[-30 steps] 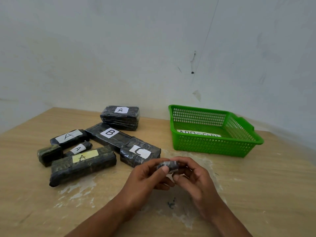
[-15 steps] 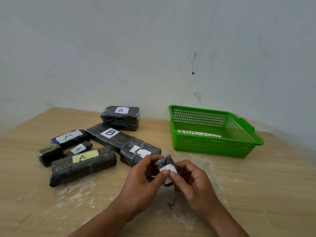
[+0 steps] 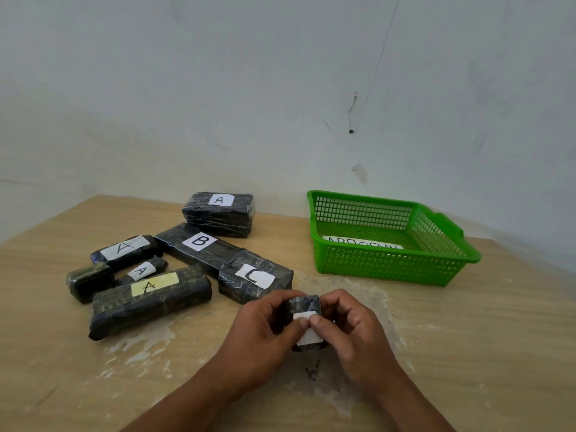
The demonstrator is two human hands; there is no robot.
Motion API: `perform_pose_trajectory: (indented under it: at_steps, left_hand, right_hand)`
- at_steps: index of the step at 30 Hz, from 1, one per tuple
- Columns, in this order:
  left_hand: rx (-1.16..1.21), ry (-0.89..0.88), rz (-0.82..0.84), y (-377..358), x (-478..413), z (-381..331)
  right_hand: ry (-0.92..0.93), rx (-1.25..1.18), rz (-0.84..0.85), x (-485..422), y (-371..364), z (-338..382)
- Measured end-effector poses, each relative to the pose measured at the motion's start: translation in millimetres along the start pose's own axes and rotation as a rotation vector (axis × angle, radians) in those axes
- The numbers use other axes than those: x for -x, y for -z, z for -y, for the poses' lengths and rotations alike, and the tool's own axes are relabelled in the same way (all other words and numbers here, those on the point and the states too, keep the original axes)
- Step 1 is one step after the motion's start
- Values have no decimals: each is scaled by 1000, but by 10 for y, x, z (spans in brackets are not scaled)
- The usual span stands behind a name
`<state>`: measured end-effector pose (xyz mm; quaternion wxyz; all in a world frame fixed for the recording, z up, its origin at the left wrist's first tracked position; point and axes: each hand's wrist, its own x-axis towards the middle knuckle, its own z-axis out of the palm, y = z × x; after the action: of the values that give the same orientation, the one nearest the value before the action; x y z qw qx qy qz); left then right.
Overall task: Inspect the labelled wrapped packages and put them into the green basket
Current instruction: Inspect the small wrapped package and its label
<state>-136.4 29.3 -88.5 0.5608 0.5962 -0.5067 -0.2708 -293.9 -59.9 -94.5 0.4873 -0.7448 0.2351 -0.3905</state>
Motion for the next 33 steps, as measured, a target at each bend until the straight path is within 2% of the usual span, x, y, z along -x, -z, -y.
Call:
perform_pose_trajectory:
  at_steps: [16, 19, 23, 33]
  left_hand:
    - [56, 34, 108, 34, -19, 18]
    - [62, 17, 59, 9, -16, 2]
    - [187, 88, -66, 6, -51, -4]
    - [272, 153, -76, 12, -58, -24]
  right_hand:
    - [-44, -96, -2, -7, 31, -15]
    - [-40, -85, -39, -9, 43, 2]
    - [-94, -178, -96, -17, 4, -20]
    - [-145, -232, -147, -19, -5, 57]
